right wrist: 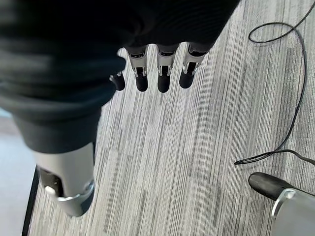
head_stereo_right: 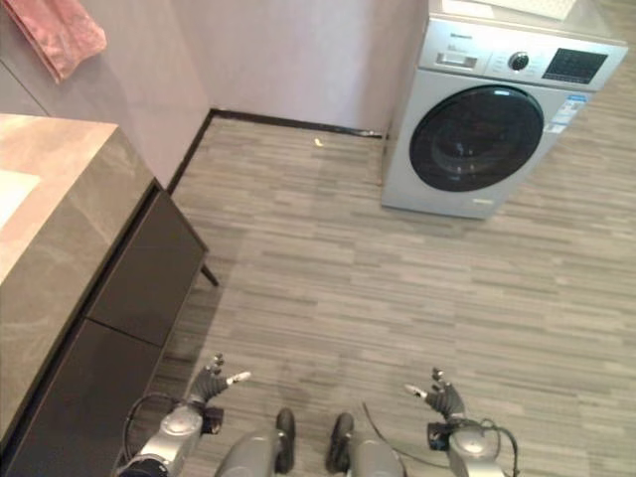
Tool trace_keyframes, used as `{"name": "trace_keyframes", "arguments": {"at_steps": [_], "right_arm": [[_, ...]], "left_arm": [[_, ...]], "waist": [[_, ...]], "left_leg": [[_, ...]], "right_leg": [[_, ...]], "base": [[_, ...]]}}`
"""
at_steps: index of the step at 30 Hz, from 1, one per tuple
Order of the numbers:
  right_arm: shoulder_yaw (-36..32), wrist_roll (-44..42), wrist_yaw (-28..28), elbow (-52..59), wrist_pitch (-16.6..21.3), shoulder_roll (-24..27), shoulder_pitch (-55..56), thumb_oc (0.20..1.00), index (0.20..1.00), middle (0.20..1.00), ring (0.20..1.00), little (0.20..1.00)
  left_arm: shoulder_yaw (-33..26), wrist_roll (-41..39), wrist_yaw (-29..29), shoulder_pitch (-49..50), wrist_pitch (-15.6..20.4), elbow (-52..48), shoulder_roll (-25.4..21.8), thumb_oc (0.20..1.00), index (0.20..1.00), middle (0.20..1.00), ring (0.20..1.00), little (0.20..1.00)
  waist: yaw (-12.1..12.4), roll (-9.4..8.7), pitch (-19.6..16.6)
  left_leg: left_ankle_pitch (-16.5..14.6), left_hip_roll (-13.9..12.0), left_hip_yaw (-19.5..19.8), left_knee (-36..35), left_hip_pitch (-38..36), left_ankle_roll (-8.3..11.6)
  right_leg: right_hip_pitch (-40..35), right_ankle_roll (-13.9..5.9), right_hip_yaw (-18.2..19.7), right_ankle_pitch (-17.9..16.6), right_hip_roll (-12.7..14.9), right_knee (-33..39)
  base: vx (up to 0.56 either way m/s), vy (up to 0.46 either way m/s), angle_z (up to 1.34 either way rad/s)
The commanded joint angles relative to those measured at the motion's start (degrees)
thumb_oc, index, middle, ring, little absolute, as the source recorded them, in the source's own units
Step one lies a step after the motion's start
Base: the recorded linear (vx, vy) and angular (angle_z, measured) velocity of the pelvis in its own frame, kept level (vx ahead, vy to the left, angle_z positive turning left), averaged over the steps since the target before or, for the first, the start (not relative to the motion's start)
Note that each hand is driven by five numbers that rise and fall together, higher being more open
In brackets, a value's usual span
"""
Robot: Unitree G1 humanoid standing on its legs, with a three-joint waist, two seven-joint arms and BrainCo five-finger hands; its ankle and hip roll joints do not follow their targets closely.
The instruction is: Put brush and paste in cup on sink, flatten towel.
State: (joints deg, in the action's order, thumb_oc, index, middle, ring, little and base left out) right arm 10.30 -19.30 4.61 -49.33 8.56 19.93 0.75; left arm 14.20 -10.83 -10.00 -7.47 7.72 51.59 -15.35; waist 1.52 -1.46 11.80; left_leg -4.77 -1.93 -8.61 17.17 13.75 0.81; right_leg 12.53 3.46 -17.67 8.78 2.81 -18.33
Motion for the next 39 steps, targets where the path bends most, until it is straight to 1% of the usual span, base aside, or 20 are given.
{"name": "trace_keyframes", "arguments": {"at_steps": [1, 2, 4, 5, 10, 19, 21, 25, 26, 27, 28, 30, 31, 32, 33, 34, 36, 37, 38, 39], "right_arm": [[-0.14, 0.53, 1.08, 3.21, 1.23, 1.11, -0.94, 1.0, 1.0, 1.0, 1.0, 1.0], [0.31, -0.97, 0.59, 5.63, 1.34, 0.82, -2.3, 1.0, 1.0, 1.0, 1.0, 1.0], [0.31, -0.97, 0.59, 5.63, 1.34, 0.82, -2.3, 1.0, 1.0, 1.0, 1.0, 1.0], [0.64, -1.9, 0.05, 6.43, 1.61, 0.58, -3.04, 1.0, 1.0, 1.0, 1.0, 1.0], [0.06, -2.05, 1.24, 6.15, 1.81, -0.16, -2.82, 1.0, 1.0, 1.0, 1.0, 1.0], [-0.1, -0.88, 2.16, 3.87, 1.4, -0.24, -2.6, 1.0, 1.0, 1.0, 1.0, 1.0], [-0.45, -0.45, 2.44, 2.82, 1.37, -0.06, -2.64, 1.0, 1.0, 1.0, 1.0, 1.0], [-0.98, -0.19, 2.59, 2.0, 1.27, -0.03, -2.44, 1.0, 1.0, 1.0, 1.0, 1.0], [-1.9, -0.16, 2.61, -0.82, 0.92, 0.0, -2.43, 1.0, 1.0, 1.0, 1.0, 1.0], [-2.53, -0.67, 2.56, -3.24, 0.7, -0.14, -2.59, 1.0, 1.0, 1.0, 1.0, 1.0], [-2.9, -0.79, 2.5, -4.66, 0.56, -0.13, -2.66, 1.0, 1.0, 1.0, 1.0, 1.0], [-3.15, -1.01, 2.41, -5.68, 0.47, -0.19, -2.93, 1.0, 1.0, 1.0, 1.0, 1.0], [-3.44, -2.17, 2.07, -6.08, 0.69, -0.43, -2.77, 1.0, 1.0, 1.0, 1.0, 1.0], [-3.71, -3.49, 1.68, -6.47, 1.21, -0.57, -2.57, 1.0, 1.0, 1.0, 1.0, 1.0], [-3.71, -3.5, 1.68, -6.48, 1.21, -0.57, -2.58, 1.0, 1.0, 1.0, 1.0, 1.0], [-4.11, -4.67, 1.35, -6.32, 1.26, -0.83, -2.35, 1.0, 1.0, 1.0, 1.0, 1.0], [-4.25, -4.99, 1.23, -7.14, 1.68, -0.78, -2.67, 1.0, 1.0, 1.0, 1.0, 1.0], [-4.09, -4.77, 1.24, -6.72, 1.66, -0.91, -2.65, 1.0, 1.0, 1.0, 1.0, 1.0], [-4.07, -4.24, 1.01, -7.34, 1.45, -1.55, -2.49, 1.0, 1.0, 1.0, 1.0, 1.0], [-3.86, -2.55, 1.02, -8.04, 1.12, -1.93, -2.64, 1.0, 1.0, 1.0, 1.0, 1.0]], "left_arm": [[-0.68, 0.94, -1.78, -1.57, 3.08, -4.74, -1.59, 1.0, 1.0, 1.0, 1.0, 1.0], [-1.42, 0.52, -2.29, -1.35, 3.49, -8.22, -3.13, 1.0, 1.0, 1.0, 1.0, 1.0], [-1.42, 0.52, -2.29, -1.34, 3.49, -8.22, -3.13, 1.0, 1.0, 1.0, 1.0, 1.0], [-2.26, -0.01, -2.38, -0.36, 3.92, -9.89, -3.84, 1.0, 1.0, 1.0, 1.0, 1.0], [-1.88, 1.23, -2.27, 0.29, 3.41, -8.26, -3.43, 1.0, 1.0, 1.0, 1.0, 1.0], [0.89, 2.53, -1.05, -0.13, 2.49, -6.97, -2.33, 1.0, 1.0, 1.0, 1.0, 1.0], [1.3, 2.85, -0.83, 0.15, 2.32, -6.34, -2.01, 1.0, 1.0, 1.0, 1.0, 1.0], [1.47, 3.44, -0.54, 0.6, 2.17, -5.96, -1.95, 1.0, 1.0, 1.0, 1.0, 1.0], [1.61, 3.82, -0.08, 0.92, 1.81, -5.35, -1.8, 1.0, 1.0, 1.0, 1.0, 1.0], [1.93, 4.21, 0.4, 0.95, 1.86, -3.29, -1.42, 1.0, 1.0, 1.0, 1.0, 1.0], [2.07, 4.43, 0.58, 1.02, 1.78, -2.65, -1.38, 1.0, 1.0, 1.0, 1.0, 1.0], [2.03, 4.63, 0.73, 1.04, 1.68, -1.78, -1.37, 1.0, 1.0, 1.0, 1.0, 1.0], [2.25, 5.32, 0.96, 1.11, 1.74, -0.33, -1.6, 1.0, 1.0, 1.0, 1.0, 1.0], [2.63, 5.81, 0.81, 0.52, 1.88, 1.05, -1.79, 1.0, 1.0, 1.0, 1.0, 1.0], [2.63, 5.81, 0.81, 0.51, 1.89, 1.07, -1.78, 1.0, 1.0, 1.0, 1.0, 1.0], [2.35, 5.57, 0.89, 0.31, 1.97, 1.37, -1.9, 1.0, 1.0, 1.0, 1.0, 1.0], [1.2, 4.8, 0.78, -0.3, 2.07, 4.12, -1.4, 1.0, 1.0, 1.0, 1.0, 1.0], [1.05, 4.45, 0.85, -0.59, 2.29, 5.6, -1.11, 1.0, 1.0, 1.0, 1.0, 1.0], [0.54, 4.14, 1.33, -0.88, 2.76, 7.29, -0.88, 1.0, 1.0, 1.0, 1.0, 1.0], [0.16, 4.52, 1.39, -0.99, 2.8, 9.13, -0.74, 1.0, 1.0, 1.0, 1.0, 1.0]], "waist": [[-0.84, -0.22, 0.58], [-0.73, -0.29, 2.16], [-0.73, -0.29, 2.1], [-0.53, -0.56, 3.16], [-0.51, -0.97, 3.07], [-0.3, -0.67, 1.47], [-0.02, -0.39, 0.99], [0.0, -0.14, 0.24], [-0.16, 0.4, 0.2], [-0.86, 1.02, 0.17], [-1.24, 1.49, 0.54], [-1.83, 2.0, 0.49], [-3.12, 2.72, 0.2], [-4.32, 2.72, -0.26], [-4.29, 2.79, -0.36], [-4.49, 2.71, -0.56], [-5.03, 2.82, -0.91], [-5.82, 2.73, -1.0], [-6.56, 2.77, -1.15], [-6.9, 2.61, -1.55]], "left_leg": [[1.53, 0.44, -2.14, 3.83, 0.61, 1.26], [-1.63, 0.2, -3.45, 6.17, 1.41, -0.09], [-1.62, 0.21, -3.45, 6.16, 1.47, -0.09], [-4.94, -0.05, -4.64, 10.07, 2.06, -0.89], [-10.21, -0.57, -4.5, 16.57, 2.87, -2.49], [-9.0, 0.6, -3.32, 15.3, 2.56, -2.82], [-7.98, 1.26, -2.72, 13.68, 1.98, -2.6], [-6.74, 2.21, -2.08, 10.48, 0.7, -2.74], [-6.44, 3.78, -1.15, 6.69, -1.88, -3.82], [-5.26, 5.07, -0.53, 2.57, -4.2, -4.94], [-4.93, 5.38, -0.2, 1.38, -5.29, -5.37], [-4.26, 5.31, 0.36, -0.64, -6.32, -5.53], [-2.95, 5.45, 1.83, -4.25, -8.77, -5.39], [-2.01, 5.88, 2.96, -6.29, -10.4, -4.61], [-1.86, 5.8, 2.95, -6.43, -10.33, -4.57], [-1.92, 6.24, 3.0, -7.68, -10.91, -4.14], [-3.1, 5.74, 3.82, -10.09, -14.01, -3.07], [-3.42, 5.41, 4.69, -11.0, -16.03, -2.29], [-3.27, 4.3, 5.83, -12.67, -19.37, -0.68], [-2.81, 3.36, 6.46, -13.89, -21.37, 0.32]], "right_leg": [[-3.83, -6.92, 4.16, -1.13, 1.35, 2.8], [-0.74, -7.25, 4.68, 0.14, 2.17, -3.1], [-0.68, -7.25, 4.69, 0.13, 2.18, -3.11], [1.02, -7.47, 4.45, 1.55, 3.17, -7.59], [1.83, -6.51, 4.3, 4.8, 3.53, -11.67], [-0.31, -6.7, 3.5, 3.64, 3.11, -7.44], [-1.79, -7.3, 3.7, 2.74, 3.15, -4.64], [-2.3, -8.28, 3.87, 0.94, 3.44, -4.06], [-1.68, -10.27, 4.88, -3.11, 4.44, -6.68], [0.06, -11.1, 6.3, -8.16, 5.68, -10.18], [1.25, -11.11, 7.58, -9.67, 5.82, -12.67], [2.67, -10.83, 8.67, -9.87, 4.77, -14.24], [4.94, -10.77, 11.59, -7.72, 1.0, -14.27], [6.08, -10.4, 13.82, -6.25, -2.38, -10.55], [6.09, -10.37, 13.8, -6.48, -2.47, -10.25], [7.17, -10.3, 13.78, -6.34, -2.46, -6.62], [10.37, -10.73, 11.06, -9.87, 0.84, 3.91], [12.25, -11.54, 11.7, -12.23, 1.36, 8.09], [13.11, -13.02, 12.0, -15.87, 3.58, 14.09], [14.78, -13.7, 10.85, -17.7, 5.21, 17.38]], "base": [[-0.11, 0.238, -0.02], [-0.07, 0.094, -0.14], [-0.04, 0.07, -0.29], [0.0, 0.057, -0.39], [0.06, 0.027, -0.12], [0.07, 0.023, 0.03], [0.11, 0.089, 0.01], [0.07, 0.077, 0.04], [0.16, 0.244, 0.07], [0.21, 0.304, 0.12], [0.17, 0.216, 0.3], [0.14, 0.081, 0.39], [0.23, 0.026, 0.24], [0.23, 0.025, 0.1], [0.16, 0.006, -0.09], [0.18, -0.016, 0.39], [0.36, -0.083, 0.48], [0.63, -0.191, 0.09], [0.69, -0.24, 0.14], [0.69, -0.261, 0.3]]}}
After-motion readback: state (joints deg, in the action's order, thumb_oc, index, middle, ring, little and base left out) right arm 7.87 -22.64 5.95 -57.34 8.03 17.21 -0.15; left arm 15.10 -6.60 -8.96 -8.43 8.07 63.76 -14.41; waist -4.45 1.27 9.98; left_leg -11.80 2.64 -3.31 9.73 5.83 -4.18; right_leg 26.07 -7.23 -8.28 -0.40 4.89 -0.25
